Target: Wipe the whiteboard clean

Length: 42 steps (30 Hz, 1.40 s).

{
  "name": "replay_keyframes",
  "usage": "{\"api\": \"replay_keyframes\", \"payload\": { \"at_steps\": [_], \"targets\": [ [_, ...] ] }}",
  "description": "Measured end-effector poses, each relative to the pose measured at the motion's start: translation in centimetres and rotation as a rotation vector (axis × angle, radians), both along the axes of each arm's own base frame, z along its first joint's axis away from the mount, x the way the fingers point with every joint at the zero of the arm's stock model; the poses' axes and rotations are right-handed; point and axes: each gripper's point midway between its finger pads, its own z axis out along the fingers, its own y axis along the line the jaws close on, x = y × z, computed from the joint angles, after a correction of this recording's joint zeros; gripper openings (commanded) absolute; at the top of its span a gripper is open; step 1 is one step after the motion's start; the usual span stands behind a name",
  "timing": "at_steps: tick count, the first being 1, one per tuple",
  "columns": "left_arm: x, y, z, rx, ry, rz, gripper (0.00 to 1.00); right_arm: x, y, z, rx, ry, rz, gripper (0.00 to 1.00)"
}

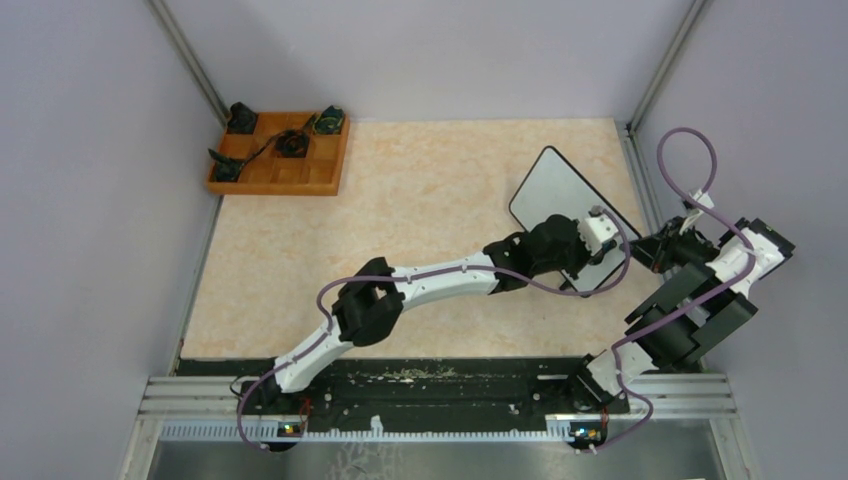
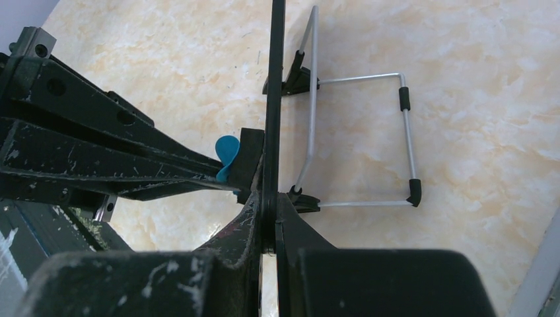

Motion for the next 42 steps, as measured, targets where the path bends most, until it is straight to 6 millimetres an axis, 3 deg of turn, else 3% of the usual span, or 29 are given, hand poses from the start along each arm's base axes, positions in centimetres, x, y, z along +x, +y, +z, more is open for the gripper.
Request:
{"api": "replay_keyframes", "payload": {
  "at_steps": [6,18,33,36,42],
  "targets": [
    [0.1,0.0,0.5,0.011,-0.036,0.000,0.00,0.0,0.1,0.0,-0.003,-0.003,0.005,0.00],
    [2.8,0.9,1.7,0.028,-0.133,0.067,0.00,0.1,0.2,0.0,-0.002,-0.019,0.006,0.00],
    [10.5,4.7,1.8,0.032,-0.130,0.209,0.00,0.2,0.2,-0.1,0.003,-0.027,0.002,0.00],
    [10.3,4.6,1.7,0.026,-0.118,0.206,0.00,0.2,0.2,-0.1,0.003,-0.027,0.002,0.00],
    [7.9,3.5,0.3,0.031,-0.108,0.183,0.00,0.2,0.2,-0.1,0.002,-0.026,0.003,0.00]
  ]
}}
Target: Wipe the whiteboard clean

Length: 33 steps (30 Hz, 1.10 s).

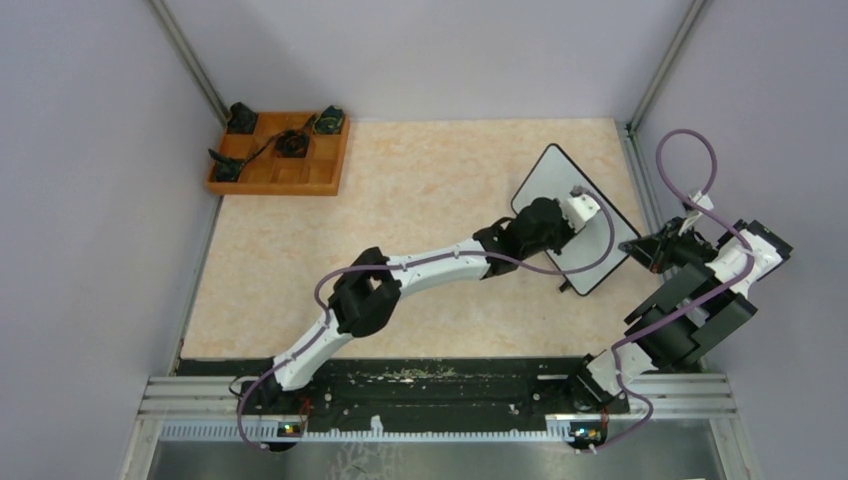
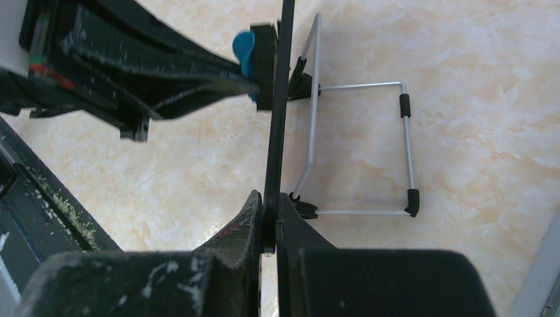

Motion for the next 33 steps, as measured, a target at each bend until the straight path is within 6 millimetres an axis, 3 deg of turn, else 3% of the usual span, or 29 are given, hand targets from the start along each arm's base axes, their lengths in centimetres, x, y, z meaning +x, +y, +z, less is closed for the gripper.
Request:
{"api": "replay_keyframes", "payload": {
  "at_steps": [12,17,22,33],
  "targets": [
    [-10.0,-3.9,-2.0,-0.006,0.103,-0.168,0.00,0.0,0.1,0.0,0.001,-0.004,0.002,0.00],
    [-12.6,-4.7,-2.0,-0.022,0.144,-0.230,0.00,0.0,0.1,0.0,0.001,-0.005,0.004,0.00],
    [-12.8,-4.8,-2.0,-0.021,0.141,-0.233,0.00,0.0,0.1,0.0,0.002,-0.004,0.004,0.00],
    [-8.7,-3.1,-3.2,0.000,0.144,-0.170,0.00,0.0,0.1,0.0,0.001,-0.005,0.003,0.00]
  ]
}}
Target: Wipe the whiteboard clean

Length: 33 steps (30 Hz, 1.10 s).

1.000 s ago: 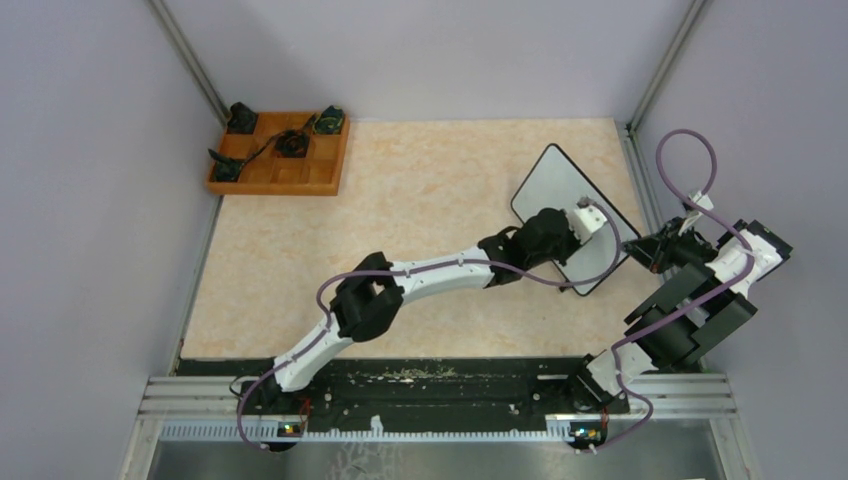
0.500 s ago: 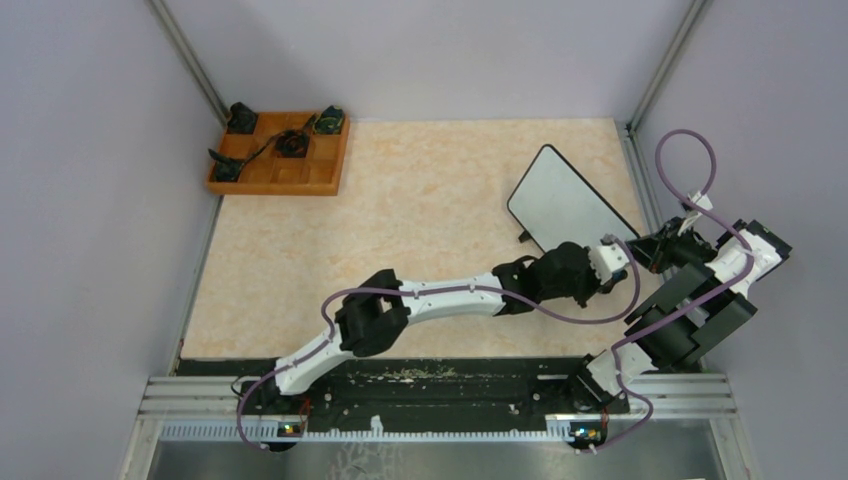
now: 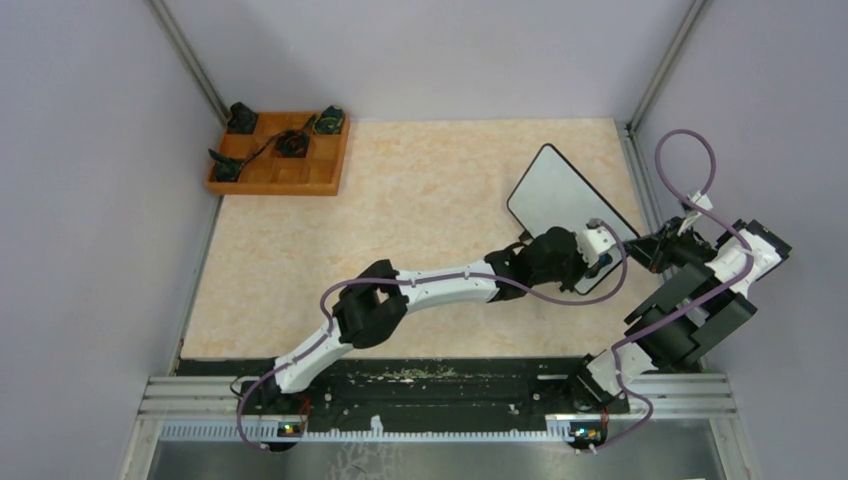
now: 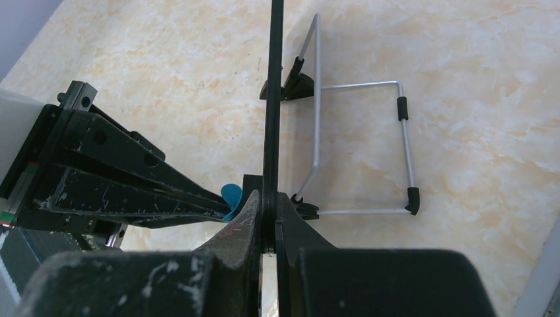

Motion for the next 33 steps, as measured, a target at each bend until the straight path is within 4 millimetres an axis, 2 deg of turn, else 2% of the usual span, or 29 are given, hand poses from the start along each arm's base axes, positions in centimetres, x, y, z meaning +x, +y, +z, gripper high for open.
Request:
{"api": "replay_keyframes", "payload": {
  "at_steps": [7,13,28,33],
  "targets": [
    [0.6,0.3,-0.2,0.001,0.006,-0.001,0.00,0.1,0.1,-0.1,-0.002,-0.006,0.006,0.00],
    [1.9,1.1,-0.5,0.012,-0.005,0.026,0.00,0.2,0.1,-0.1,-0.003,-0.006,0.006,0.00],
    [8.5,6.0,-1.3,0.077,-0.060,0.189,0.00,0.1,0.2,-0.1,0.000,-0.004,0.006,0.00],
    [9.8,7.4,-1.2,0.099,-0.080,0.231,0.00,0.1,0.2,-0.1,0.000,-0.003,0.007,0.00]
  ]
}}
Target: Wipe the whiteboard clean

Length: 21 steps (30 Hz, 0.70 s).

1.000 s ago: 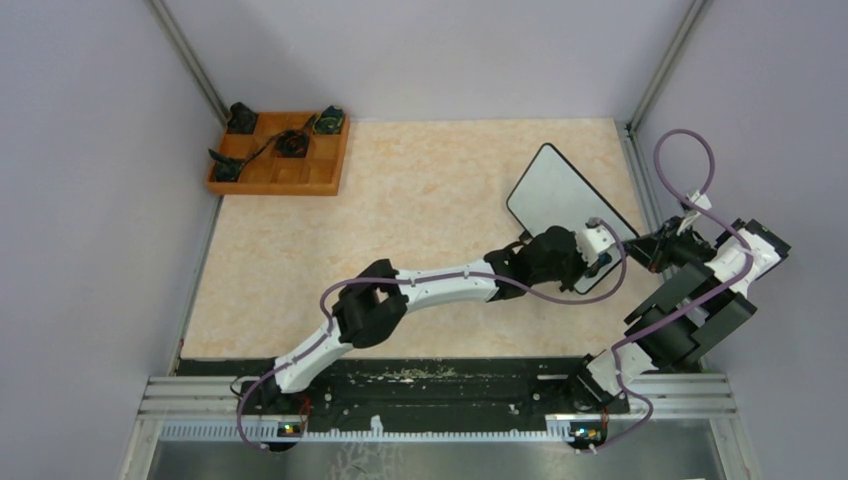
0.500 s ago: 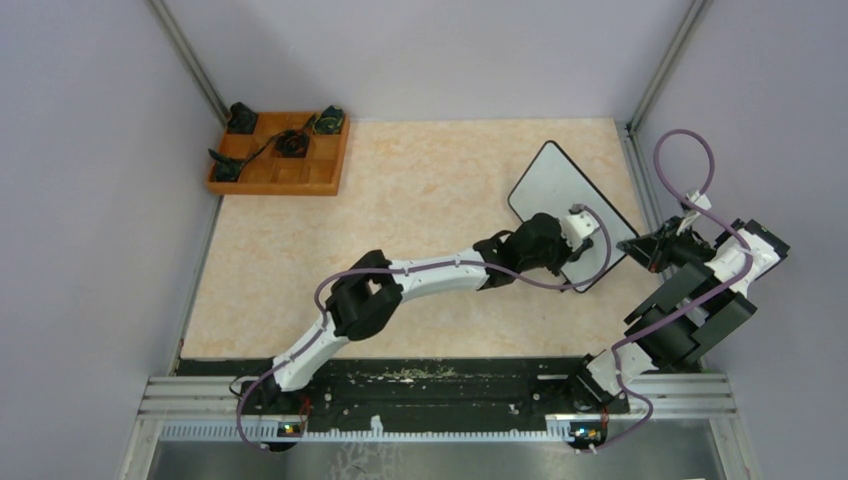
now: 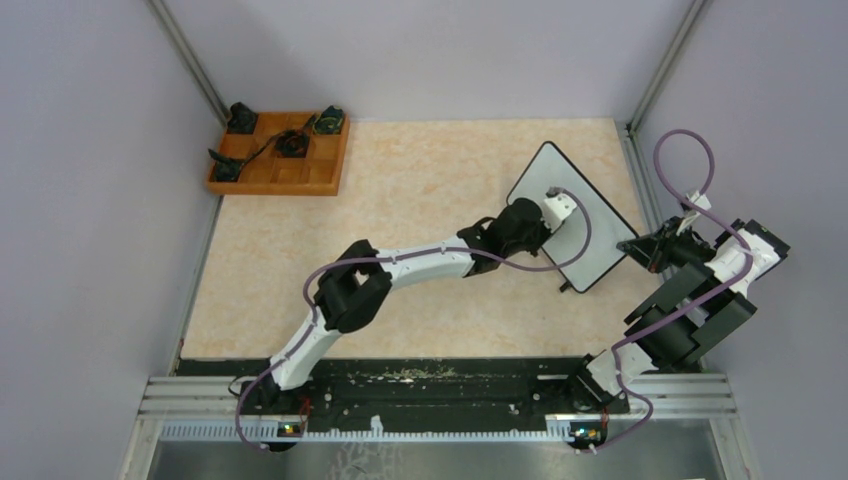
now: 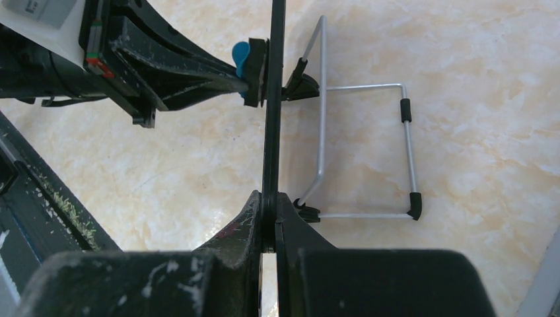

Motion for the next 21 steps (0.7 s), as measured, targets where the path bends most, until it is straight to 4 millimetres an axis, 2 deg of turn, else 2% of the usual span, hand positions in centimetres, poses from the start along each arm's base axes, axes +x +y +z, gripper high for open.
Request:
{"api": "replay_keyframes", "payload": {
  "at_steps": [5,11,15,18,21],
  "targets": [
    [0.4,1.4,1.9,-0.005,-0.011,0.022,0.00,0.0,0.0,0.0,0.001,0.000,0.000,0.00],
    [0.3,3.1,7.8,-0.056,-0.035,0.040,0.00,0.0,0.0,0.0,0.000,0.000,0.000,0.00],
    [0.3,4.5,11.0,-0.081,-0.039,0.063,0.00,0.0,0.0,0.0,0.001,0.000,0.000,0.00],
    [0.4,5.8,11.9,-0.087,-0.020,0.083,0.00,0.0,0.0,0.0,0.001,0.001,0.000,0.00],
    [1.4,7.7,11.1,-0.065,0.005,0.123,0.00,0.0,0.0,0.0,0.002,0.003,-0.001,0.00]
  ]
}}
